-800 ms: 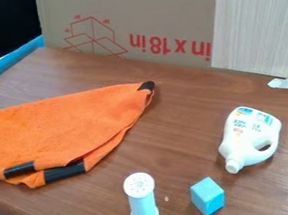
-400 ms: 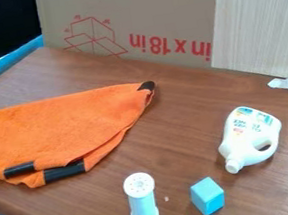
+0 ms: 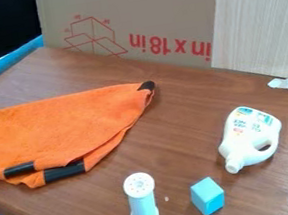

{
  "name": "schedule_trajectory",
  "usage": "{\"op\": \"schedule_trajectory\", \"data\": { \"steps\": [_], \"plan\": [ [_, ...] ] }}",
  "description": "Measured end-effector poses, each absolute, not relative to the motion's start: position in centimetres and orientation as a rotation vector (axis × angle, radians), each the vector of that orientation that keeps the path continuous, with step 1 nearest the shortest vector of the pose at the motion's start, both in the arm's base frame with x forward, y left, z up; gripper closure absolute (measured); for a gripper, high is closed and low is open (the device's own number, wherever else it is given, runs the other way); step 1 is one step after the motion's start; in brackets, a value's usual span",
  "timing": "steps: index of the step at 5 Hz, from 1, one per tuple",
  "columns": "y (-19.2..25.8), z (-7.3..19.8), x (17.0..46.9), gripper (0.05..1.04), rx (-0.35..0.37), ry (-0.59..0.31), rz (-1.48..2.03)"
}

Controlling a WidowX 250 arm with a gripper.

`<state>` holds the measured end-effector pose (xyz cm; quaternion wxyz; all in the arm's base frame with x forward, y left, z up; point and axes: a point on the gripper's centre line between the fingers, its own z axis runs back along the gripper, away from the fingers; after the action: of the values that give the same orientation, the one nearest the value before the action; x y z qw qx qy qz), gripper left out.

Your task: Fold the cloth from bottom left to top right

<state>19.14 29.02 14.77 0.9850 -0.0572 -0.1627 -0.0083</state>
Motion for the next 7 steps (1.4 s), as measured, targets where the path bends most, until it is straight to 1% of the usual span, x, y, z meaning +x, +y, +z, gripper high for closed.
{"op": "schedule_trajectory", "data": {
  "steps": [2, 4, 6, 7],
  "plan": [
    [29.5, 11.5, 20.4, 0.083, -0.132, -0.370, 0.107],
    [30.1, 8.7, 21.0, 0.083, -0.128, -0.339, 0.201],
    [30.0, 6.9, 21.0, 0.091, -0.098, -0.297, 0.222],
    [29.8, 6.3, 20.9, 0.187, -0.088, -0.282, 0.225]
  ]
}}
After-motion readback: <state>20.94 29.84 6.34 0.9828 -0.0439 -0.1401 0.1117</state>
